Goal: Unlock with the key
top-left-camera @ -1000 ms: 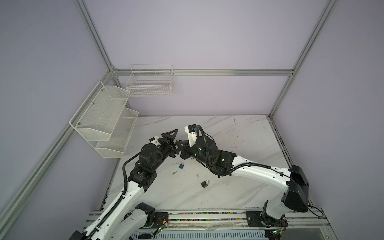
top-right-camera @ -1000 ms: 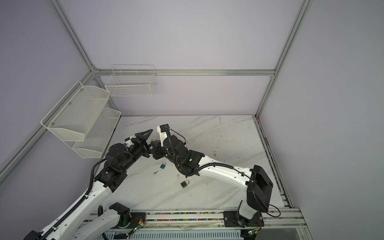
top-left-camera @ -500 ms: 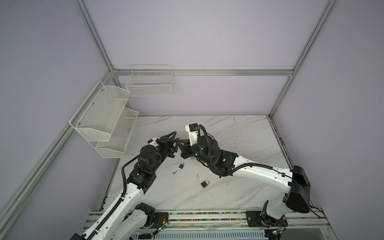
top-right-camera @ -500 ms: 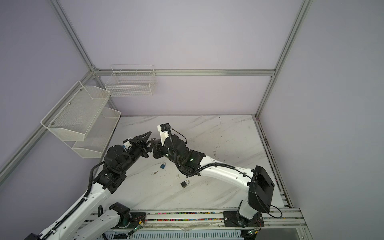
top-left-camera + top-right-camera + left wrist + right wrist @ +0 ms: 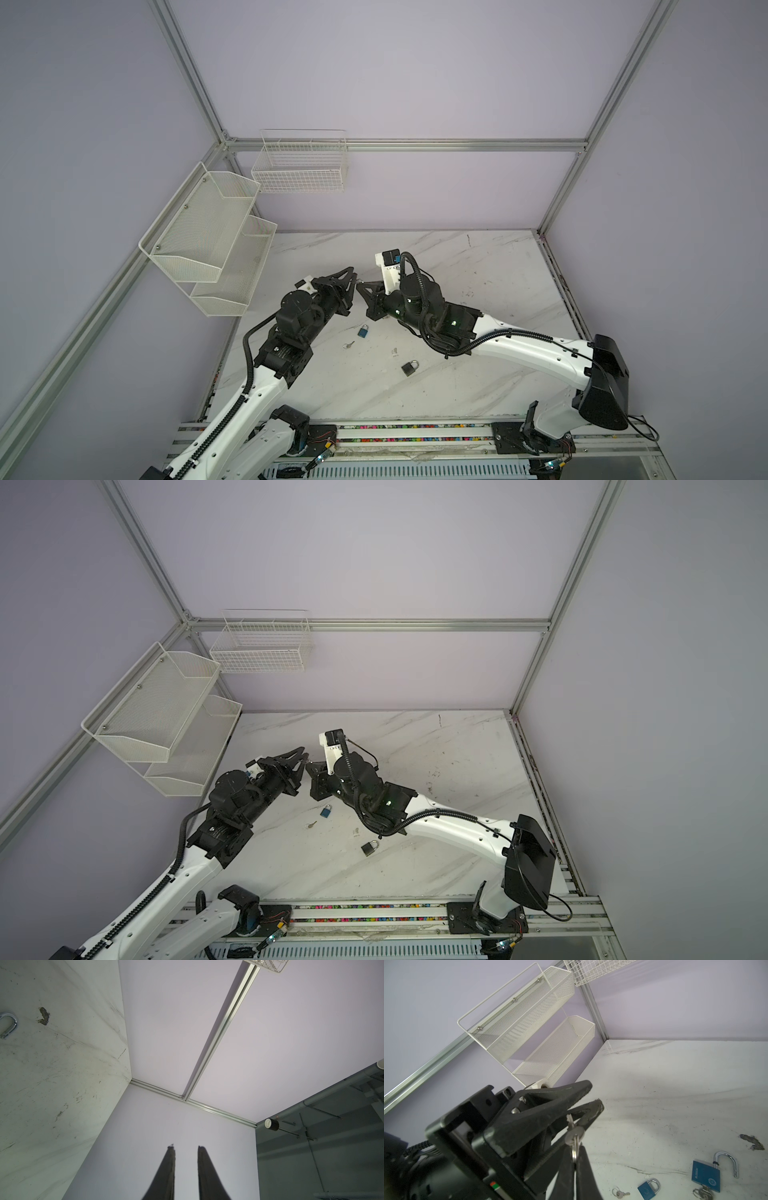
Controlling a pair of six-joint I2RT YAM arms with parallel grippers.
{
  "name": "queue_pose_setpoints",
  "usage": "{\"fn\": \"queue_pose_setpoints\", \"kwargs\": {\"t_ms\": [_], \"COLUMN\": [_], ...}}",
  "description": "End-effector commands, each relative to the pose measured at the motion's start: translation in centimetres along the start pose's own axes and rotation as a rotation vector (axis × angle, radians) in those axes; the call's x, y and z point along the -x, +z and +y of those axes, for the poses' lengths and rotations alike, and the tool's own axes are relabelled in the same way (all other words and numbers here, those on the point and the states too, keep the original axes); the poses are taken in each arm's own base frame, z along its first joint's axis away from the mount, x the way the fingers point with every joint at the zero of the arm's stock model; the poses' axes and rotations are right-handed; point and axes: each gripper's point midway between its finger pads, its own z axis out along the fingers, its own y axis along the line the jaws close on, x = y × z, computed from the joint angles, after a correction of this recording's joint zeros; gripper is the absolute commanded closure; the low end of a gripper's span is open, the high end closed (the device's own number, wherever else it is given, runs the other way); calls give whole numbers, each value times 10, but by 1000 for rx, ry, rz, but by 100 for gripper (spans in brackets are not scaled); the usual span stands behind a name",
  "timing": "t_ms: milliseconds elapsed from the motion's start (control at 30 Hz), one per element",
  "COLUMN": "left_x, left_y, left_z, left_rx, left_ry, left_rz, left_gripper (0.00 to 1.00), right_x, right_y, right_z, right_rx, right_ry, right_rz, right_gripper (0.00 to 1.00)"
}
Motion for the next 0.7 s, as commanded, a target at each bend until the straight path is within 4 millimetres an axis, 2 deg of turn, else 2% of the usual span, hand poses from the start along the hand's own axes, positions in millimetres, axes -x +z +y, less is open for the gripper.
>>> {"fn": "queue_pose_setpoints", "kwargs": {"t_ms": [0, 333, 533, 633, 667], "left_x": [-2, -4, -6, -8, -9], "left_y": [-1, 0, 1, 1, 0], "left_z": [2, -2, -9, -21, -26], "left_rx": [-10, -11, -18, -43, -52], "left_ry": [7, 33, 92, 178, 213], "left_rz": [15, 19, 18, 10, 7], "left_gripper": [85, 100, 100, 100, 100], "right_x": [14, 20, 26, 33, 35], "right_y": [-7, -9, -15, -22, -26], "right_z": [2, 4, 5, 7, 7], "right_rx": [5, 2, 0, 6, 9], "right_ry": [-17, -23, -19, -8, -5], "right_rz": [-41, -52, -63, -70, -70], "right_gripper": [100, 100, 100, 81, 78]}}
